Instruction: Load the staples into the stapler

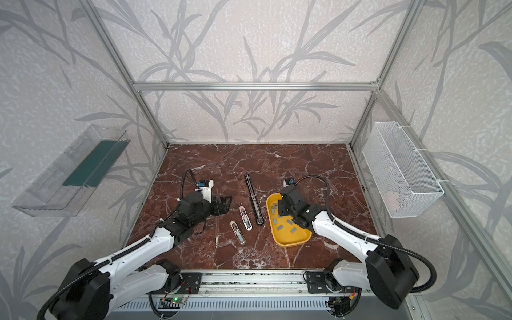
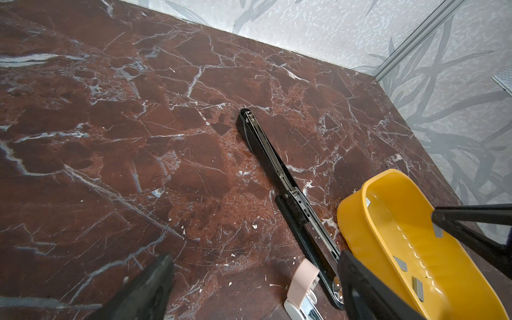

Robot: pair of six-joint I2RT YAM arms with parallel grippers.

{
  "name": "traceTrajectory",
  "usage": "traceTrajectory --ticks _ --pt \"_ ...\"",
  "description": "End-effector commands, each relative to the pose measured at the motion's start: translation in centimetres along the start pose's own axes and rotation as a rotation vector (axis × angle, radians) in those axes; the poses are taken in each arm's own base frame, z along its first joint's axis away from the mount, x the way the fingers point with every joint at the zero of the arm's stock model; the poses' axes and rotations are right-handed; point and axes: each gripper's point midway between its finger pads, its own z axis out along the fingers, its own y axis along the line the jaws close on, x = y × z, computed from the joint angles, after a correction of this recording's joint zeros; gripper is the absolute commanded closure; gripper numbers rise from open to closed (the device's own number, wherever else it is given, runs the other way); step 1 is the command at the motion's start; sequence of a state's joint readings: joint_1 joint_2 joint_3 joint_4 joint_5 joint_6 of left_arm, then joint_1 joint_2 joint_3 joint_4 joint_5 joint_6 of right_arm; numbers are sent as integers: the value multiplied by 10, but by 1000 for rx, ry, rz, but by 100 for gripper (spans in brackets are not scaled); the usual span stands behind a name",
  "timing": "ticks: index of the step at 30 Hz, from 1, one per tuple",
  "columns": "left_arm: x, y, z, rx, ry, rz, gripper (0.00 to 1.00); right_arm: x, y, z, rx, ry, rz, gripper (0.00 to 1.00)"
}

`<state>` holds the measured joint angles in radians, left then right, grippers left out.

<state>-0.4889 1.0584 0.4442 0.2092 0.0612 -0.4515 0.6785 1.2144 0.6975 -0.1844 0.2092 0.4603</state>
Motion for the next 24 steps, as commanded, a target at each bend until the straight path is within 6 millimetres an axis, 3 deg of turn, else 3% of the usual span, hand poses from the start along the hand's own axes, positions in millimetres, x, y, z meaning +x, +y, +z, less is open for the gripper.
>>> traceTrajectory --ticks 1,11,24 --pt "-15 -4 -3 -5 -36 16 8 -19 23 -17 -77 -123 -56 89" --pt "-17 -6 -5 10 -52 20 7 -10 82 -46 -185 -238 -204 89" --pt "-18 -13 -8 55 -72 28 7 33 142 -32 -272 -168 -303 90"
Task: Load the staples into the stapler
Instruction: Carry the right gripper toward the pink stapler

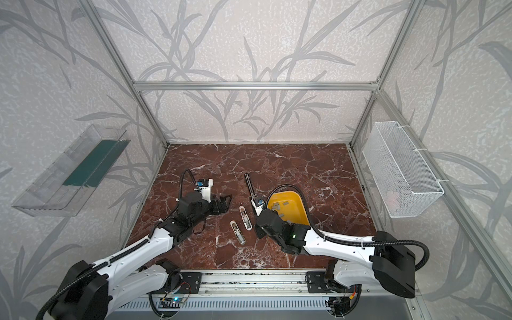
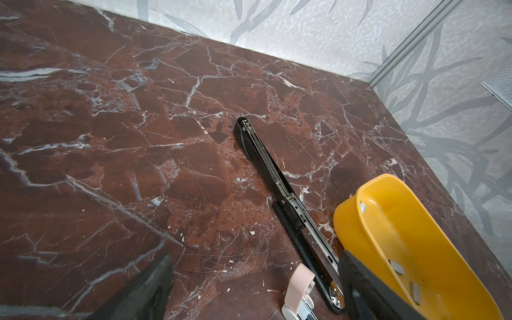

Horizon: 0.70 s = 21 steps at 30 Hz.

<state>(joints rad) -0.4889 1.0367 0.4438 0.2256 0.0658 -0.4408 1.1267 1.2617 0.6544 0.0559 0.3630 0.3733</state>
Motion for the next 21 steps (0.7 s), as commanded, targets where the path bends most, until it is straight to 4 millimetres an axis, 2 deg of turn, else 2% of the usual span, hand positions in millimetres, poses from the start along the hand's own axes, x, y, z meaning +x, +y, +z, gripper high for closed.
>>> traceTrajectory --ticks 1,9,17,21 --pt "-10 -8 -4 35 -45 14 7 -11 12 6 -4 -36 16 91" --pt "-8 -6 -6 35 -55 -3 7 2 21 16 -15 -7 50 92" --pt "-7 -5 -7 41 -63 -23 5 0 18 23 12 -27 55 93" --pt "-9 0 -7 6 -71 -17 4 -9 19 23 18 -65 75 93"
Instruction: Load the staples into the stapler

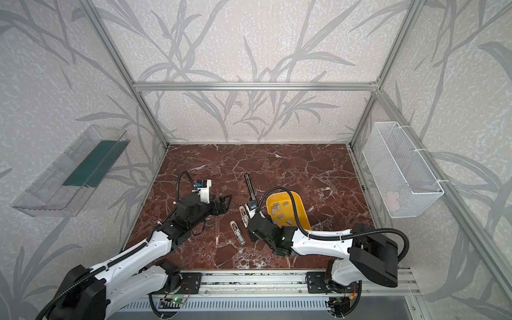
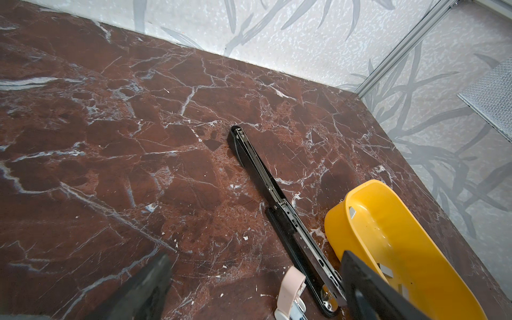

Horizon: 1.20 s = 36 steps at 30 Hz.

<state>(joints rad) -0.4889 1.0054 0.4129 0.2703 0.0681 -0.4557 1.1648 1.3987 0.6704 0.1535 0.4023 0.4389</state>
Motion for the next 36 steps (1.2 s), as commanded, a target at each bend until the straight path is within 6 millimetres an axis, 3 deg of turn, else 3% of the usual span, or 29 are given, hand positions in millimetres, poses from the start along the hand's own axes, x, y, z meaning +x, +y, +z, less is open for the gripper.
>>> traceTrajectory --ticks 1,13,27,36 --pt "-5 4 -2 -22 -31 -1 4 -25 10 -1 -16 -79 39 93" --pt "-5 7 -1 -40 -39 -3 3 -13 21 27 0 -13 32 94" --pt "-6 12 -2 -67 -39 -6 3 -8 16 33 15 -35 -12 96" --pt "-6 12 -1 -68 -40 -6 3 -22 26 25 -42 -82 0 100"
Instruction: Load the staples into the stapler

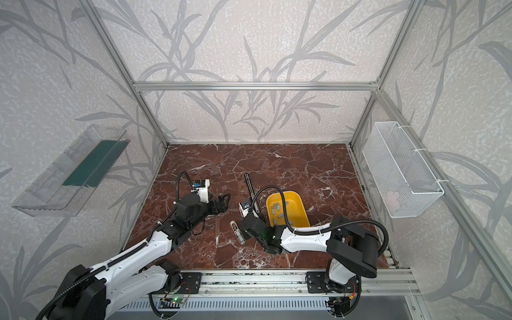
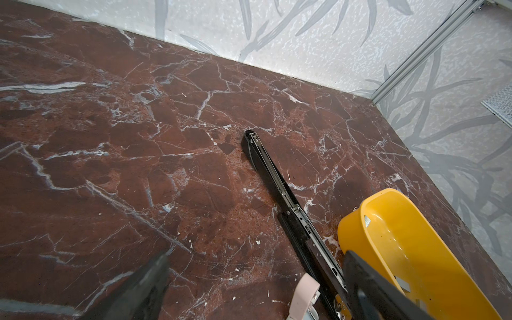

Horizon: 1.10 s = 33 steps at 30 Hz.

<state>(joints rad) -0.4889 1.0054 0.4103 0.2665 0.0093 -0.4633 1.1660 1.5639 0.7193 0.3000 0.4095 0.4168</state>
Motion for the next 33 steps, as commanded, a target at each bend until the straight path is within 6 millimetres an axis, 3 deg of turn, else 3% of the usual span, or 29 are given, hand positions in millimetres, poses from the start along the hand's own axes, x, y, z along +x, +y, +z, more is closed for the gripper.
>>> traceTrajectory --ticks 1,11,20,33 --pt "-3 2 -1 -13 -16 1 3 -22 11 -7 -31 -46 7 100" --pt "-3 2 -1 -13 -17 -5 2 -9 6 1 -2 -20 -54 100" --pt "-3 2 -1 -16 -15 -2 2 8 3 10 30 52 6 100" --pt "-2 1 0 -11 -13 -6 2 16 -3 22 90 89 -45 100"
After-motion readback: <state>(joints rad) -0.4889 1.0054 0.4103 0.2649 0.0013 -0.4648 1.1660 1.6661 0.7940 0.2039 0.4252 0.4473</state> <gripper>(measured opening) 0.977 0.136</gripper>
